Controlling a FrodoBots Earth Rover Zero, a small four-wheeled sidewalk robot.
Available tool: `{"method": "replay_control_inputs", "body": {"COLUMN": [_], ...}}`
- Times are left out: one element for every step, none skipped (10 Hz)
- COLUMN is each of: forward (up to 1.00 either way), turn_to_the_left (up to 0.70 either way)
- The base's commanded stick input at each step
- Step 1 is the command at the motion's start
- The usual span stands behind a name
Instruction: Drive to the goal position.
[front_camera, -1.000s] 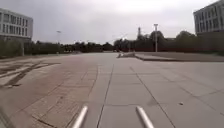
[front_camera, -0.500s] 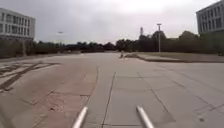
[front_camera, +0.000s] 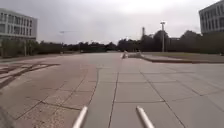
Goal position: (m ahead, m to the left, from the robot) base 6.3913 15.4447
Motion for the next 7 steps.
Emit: {"method": "replay_control_inputs", "body": {"forward": [0.69,0.69,0.69,0.69,0.69,0.69,0.69], "turn_to_the_left": [0.0,0.0,0.0,0.0,0.15,0.14,0.0]}}
